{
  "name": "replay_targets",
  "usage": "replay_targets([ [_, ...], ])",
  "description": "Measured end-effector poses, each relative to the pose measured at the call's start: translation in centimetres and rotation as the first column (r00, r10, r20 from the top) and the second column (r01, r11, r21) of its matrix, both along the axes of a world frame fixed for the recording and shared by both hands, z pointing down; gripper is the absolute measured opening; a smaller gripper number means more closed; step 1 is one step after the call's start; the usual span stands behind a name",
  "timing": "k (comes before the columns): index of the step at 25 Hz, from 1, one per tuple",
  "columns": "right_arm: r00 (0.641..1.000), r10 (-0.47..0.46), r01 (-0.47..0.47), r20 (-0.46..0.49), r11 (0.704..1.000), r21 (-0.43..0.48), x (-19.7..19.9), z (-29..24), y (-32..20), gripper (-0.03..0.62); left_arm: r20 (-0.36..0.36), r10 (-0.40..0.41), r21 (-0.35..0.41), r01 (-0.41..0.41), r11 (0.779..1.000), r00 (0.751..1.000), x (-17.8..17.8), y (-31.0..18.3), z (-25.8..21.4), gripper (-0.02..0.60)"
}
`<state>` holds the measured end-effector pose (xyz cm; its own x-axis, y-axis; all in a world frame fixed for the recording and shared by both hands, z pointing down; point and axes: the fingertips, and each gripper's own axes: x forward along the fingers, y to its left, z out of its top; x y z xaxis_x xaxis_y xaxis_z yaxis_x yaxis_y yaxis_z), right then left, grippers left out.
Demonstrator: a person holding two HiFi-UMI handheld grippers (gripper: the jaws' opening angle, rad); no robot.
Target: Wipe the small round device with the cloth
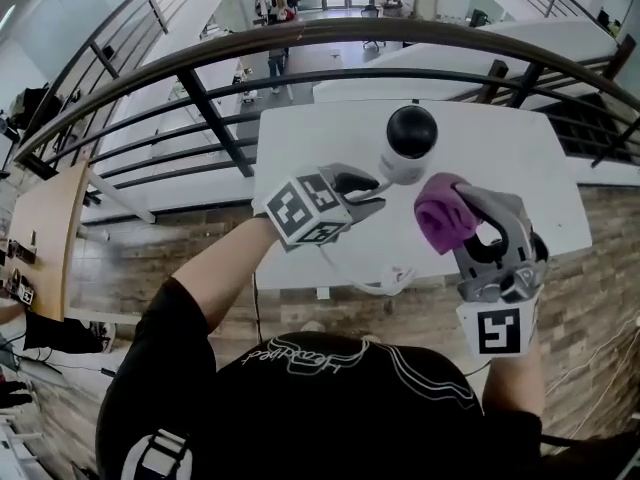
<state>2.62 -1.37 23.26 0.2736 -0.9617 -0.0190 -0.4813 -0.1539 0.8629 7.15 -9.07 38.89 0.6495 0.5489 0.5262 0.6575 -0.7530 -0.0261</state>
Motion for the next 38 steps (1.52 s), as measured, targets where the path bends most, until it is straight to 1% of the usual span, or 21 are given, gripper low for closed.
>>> replay_targets([
  [3,0.997,0.061,-0.061,-0.046,0.998,0.014,-0.2,-0.6,-1.1,0.061,0.033,0.057,-0.066,-0.055,0.996,0.998,-0.1,-0.1,-0.2,0.11],
  [6,0.984,0.139,-0.136,-0.109,0.99,0.031,-0.1,-0.7,-2.0,0.061,0.034,0.124,-0.077,-0.121,0.99,0.992,-0.1,-0.5,0.1,0.11],
  [8,0.976,0.177,-0.172,-0.127,0.984,0.047,-0.1,-1.1,-2.2,0.061,0.03,0.16,-0.084,-0.157,0.984,0.987,0.1,-0.5,0.2,0.11],
  [13,0.956,0.253,-0.246,-0.147,0.967,0.065,0.4,-1.7,-2.8,0.061,0.026,0.206,-0.112,-0.201,0.973,0.978,0.1,-0.6,0.2,0.11],
  [16,0.946,0.282,-0.277,-0.16,0.959,0.051,0.8,-1.5,-3.1,0.061,0.026,0.219,-0.124,-0.214,0.969,0.975,-0.1,-0.5,0.0,0.11],
  [20,0.939,0.297,-0.295,-0.175,0.955,0.035,1.3,-0.7,-3.6,0.061,0.023,0.231,-0.139,-0.226,0.964,0.973,0.1,-0.6,-0.1,0.109],
  [29,0.945,0.285,-0.291,-0.163,0.957,-0.014,1.7,1.3,-4.4,0.061,0.027,0.262,-0.132,-0.257,0.957,0.965,0.0,-0.7,-0.2,0.109],
  [38,0.955,0.264,-0.276,-0.133,0.958,-0.082,1.7,4.6,-4.8,0.061,0.026,0.274,-0.143,-0.268,0.953,0.961,0.2,-0.7,0.3,0.109],
])
